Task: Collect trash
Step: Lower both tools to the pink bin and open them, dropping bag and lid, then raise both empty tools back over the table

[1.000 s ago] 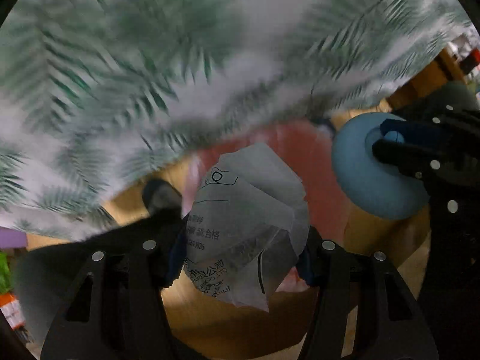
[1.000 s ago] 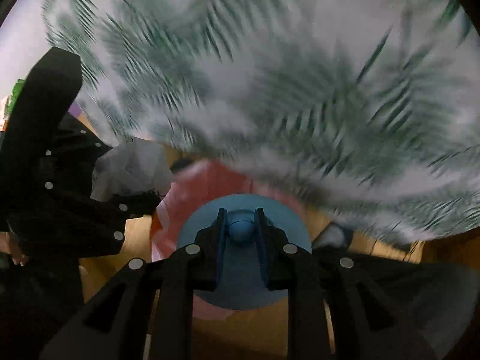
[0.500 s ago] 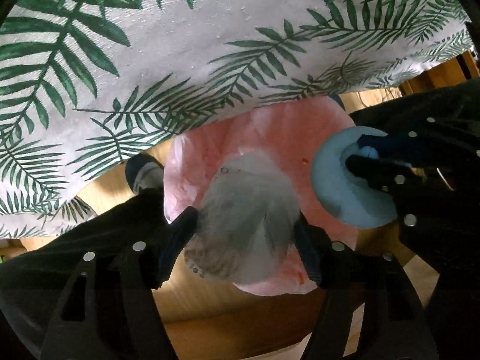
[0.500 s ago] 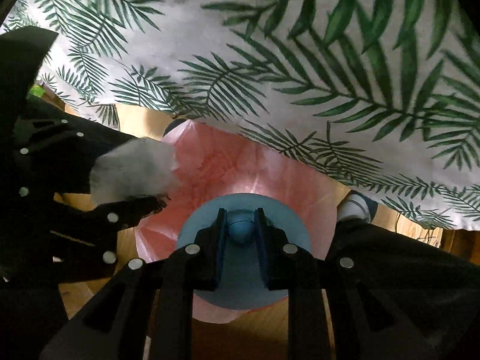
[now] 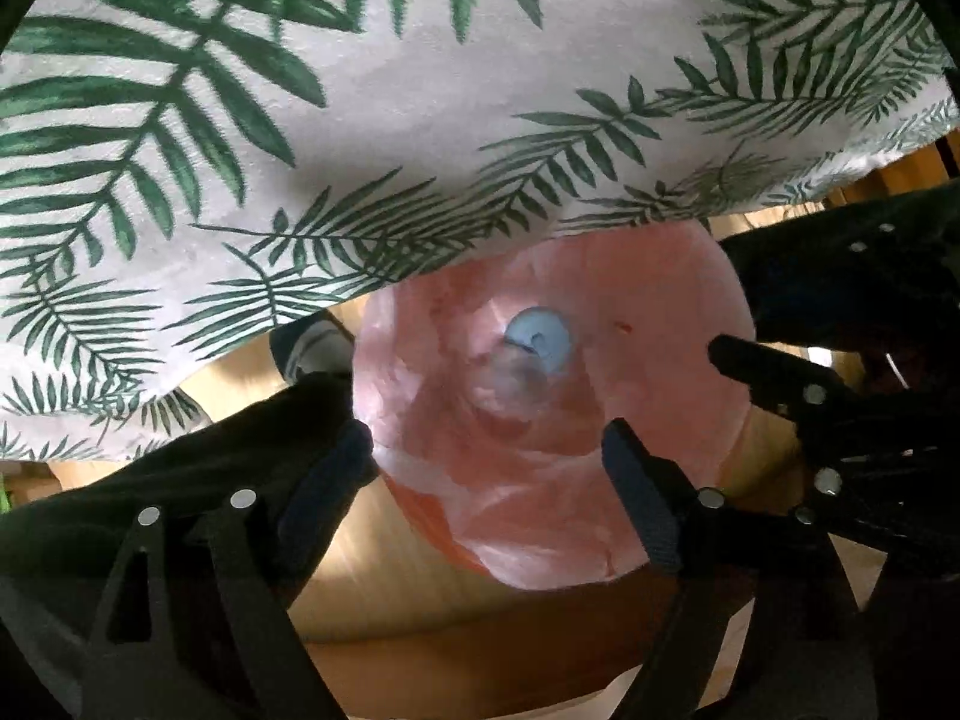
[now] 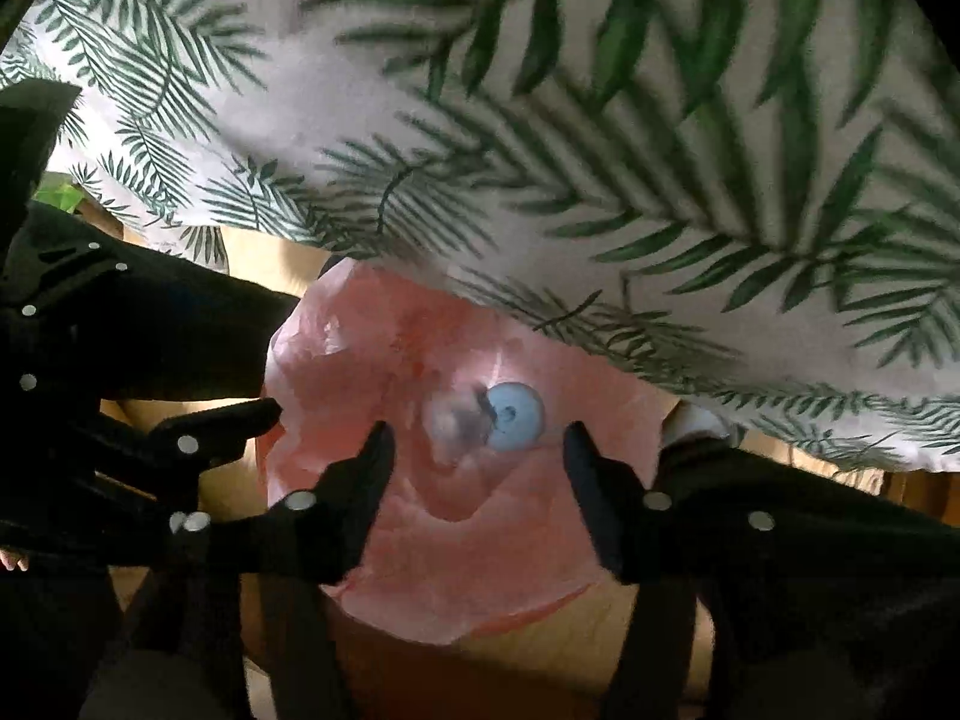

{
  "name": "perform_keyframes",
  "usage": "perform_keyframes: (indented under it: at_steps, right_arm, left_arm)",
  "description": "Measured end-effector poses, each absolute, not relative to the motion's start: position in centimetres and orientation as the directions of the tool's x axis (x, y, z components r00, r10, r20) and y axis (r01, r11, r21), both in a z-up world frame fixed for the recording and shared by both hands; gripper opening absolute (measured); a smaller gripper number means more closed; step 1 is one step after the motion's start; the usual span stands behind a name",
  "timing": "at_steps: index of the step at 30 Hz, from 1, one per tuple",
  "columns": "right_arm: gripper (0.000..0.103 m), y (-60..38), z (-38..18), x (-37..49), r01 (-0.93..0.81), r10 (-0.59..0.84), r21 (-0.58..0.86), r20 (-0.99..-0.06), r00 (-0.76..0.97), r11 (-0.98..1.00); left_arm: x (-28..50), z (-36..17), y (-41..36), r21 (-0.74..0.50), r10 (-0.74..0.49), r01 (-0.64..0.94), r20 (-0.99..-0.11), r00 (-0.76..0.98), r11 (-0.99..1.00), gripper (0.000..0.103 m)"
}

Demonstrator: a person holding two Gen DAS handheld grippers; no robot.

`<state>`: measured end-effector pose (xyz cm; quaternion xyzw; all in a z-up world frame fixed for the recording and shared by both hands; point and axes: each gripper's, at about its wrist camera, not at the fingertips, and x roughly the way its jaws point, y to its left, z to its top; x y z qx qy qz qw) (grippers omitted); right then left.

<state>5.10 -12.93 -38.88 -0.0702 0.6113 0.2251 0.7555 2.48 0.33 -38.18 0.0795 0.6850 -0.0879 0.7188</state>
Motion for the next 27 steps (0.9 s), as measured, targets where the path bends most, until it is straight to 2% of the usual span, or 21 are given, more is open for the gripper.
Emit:
perform_keyframes:
  at_steps: [4, 6, 8, 11, 18, 21, 23, 27]
  right_arm:
    - [0.083, -13.8, -36.2, 4.5, -0.417, 0.255, 0.149, -0.943, 0.213, 0.897]
    - [0.095, -14.1, -34.7, 4.2, -0.414, 0.245, 0.126, -0.937, 0.248, 0.901]
    - [0.098, -14.3, -32.6, 3.6, -0.405, 0.215, 0.076, -0.926, 0.311, 0.911]
    - [0.098, -14.7, -29.9, 2.8, -0.385, 0.173, 0.017, -0.91, 0.376, 0.923]
    - [0.098, -16.5, -22.7, -0.7, -0.363, 0.247, 0.056, -0.826, 0.507, 0.93]
    - [0.098, -16.6, -19.7, -2.0, -0.38, 0.247, 0.018, -0.786, 0.566, 0.925]
    - [0.098, -16.8, -17.4, -2.5, -0.397, 0.239, -0.028, -0.757, 0.608, 0.917]
    - [0.098, -16.9, -13.2, -2.7, -0.395, 0.219, -0.102, -0.695, 0.685, 0.913]
  left_arm:
    - [2.1, -36.1, 1.3, -0.028, -0.047, 0.184, -0.994, 0.1, 0.982, 0.083]
    - [1.7, -34.9, 1.6, -0.037, -0.058, 0.164, -0.991, 0.123, 0.986, 0.083]
    - [1.2, -33.4, 1.7, -0.018, -0.043, 0.158, -0.988, 0.152, 0.987, 0.083]
    - [0.1, -30.4, 1.8, 0.02, -0.02, 0.163, -0.97, 0.241, 0.986, 0.083]
    - [-1.7, -21.2, 2.2, 0.08, -0.001, 0.156, -0.887, 0.462, 0.984, 0.083]
    - [-1.7, -16.3, 2.1, 0.091, 0.002, 0.138, -0.84, 0.542, 0.986, 0.088]
    - [-1.8, -13.9, 2.2, 0.103, 0.008, 0.127, -0.808, 0.589, 0.987, 0.098]
    - [-1.1, -9.2, 1.9, 0.095, -0.006, 0.116, -0.748, 0.664, 0.989, 0.097]
